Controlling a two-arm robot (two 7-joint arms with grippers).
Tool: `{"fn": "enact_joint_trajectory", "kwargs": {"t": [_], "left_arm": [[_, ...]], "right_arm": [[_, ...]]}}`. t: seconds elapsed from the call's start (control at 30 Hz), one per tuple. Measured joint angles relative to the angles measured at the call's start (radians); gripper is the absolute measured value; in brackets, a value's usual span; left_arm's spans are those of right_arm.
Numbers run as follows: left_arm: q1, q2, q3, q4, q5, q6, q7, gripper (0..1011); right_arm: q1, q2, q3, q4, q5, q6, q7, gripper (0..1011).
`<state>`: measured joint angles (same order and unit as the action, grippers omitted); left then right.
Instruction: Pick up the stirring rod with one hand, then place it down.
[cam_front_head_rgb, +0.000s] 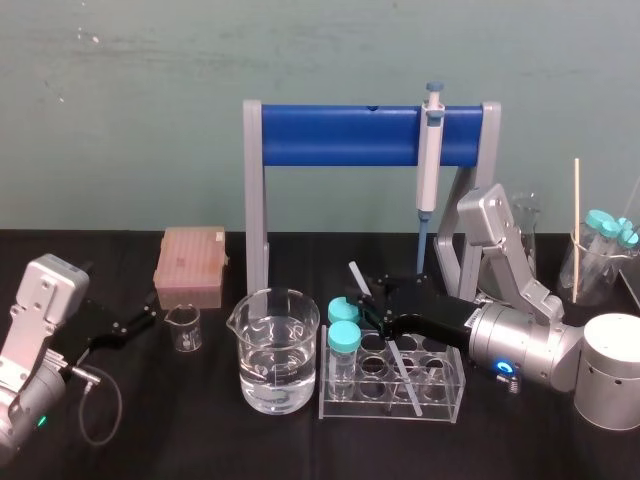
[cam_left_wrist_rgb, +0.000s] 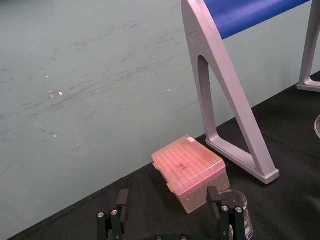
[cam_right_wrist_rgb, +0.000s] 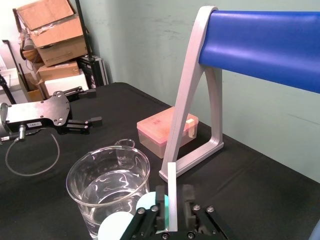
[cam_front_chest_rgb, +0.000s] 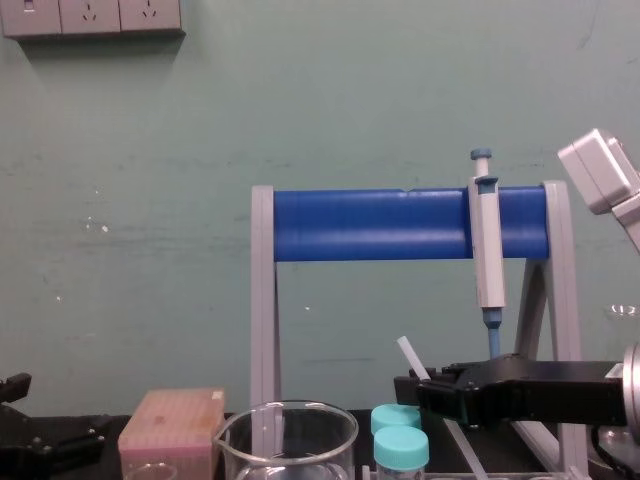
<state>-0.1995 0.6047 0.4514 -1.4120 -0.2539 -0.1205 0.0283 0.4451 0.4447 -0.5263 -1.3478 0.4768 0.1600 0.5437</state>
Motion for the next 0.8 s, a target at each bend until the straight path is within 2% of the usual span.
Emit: {"fn": "enact_joint_trajectory", "kwargs": {"t": [0.07,0.2,0.37,0.47,0.5,0.8], "left_arm": [[0.000,0.000,0.000,0.000,0.000,0.000,0.000,1000],[0.000,0.000,0.000,0.000,0.000,0.000,0.000,1000],[0.000,0.000,0.000,0.000,0.000,0.000,0.000,1000],[0.000,0.000,0.000,0.000,0.000,0.000,0.000,1000],[0.000,0.000,0.000,0.000,0.000,0.000,0.000,1000],[0.000,0.000,0.000,0.000,0.000,0.000,0.000,1000]], "right_arm": [[0.000,0.000,0.000,0.000,0.000,0.000,0.000,153],[0.000,0.000,0.000,0.000,0.000,0.000,0.000,78],[-0.005,-0.003,0.006,0.001,0.001,-0.017,-0.001,70],[-0.016,-0.011,0.016,0.002,-0.001,-0.064,-0.008,70],[-0.026,-0.015,0.024,0.002,-0.005,-0.100,-0.014,70],[-0.098,-0.042,0.091,-0.011,0.006,-0.294,-0.018,70]]}}
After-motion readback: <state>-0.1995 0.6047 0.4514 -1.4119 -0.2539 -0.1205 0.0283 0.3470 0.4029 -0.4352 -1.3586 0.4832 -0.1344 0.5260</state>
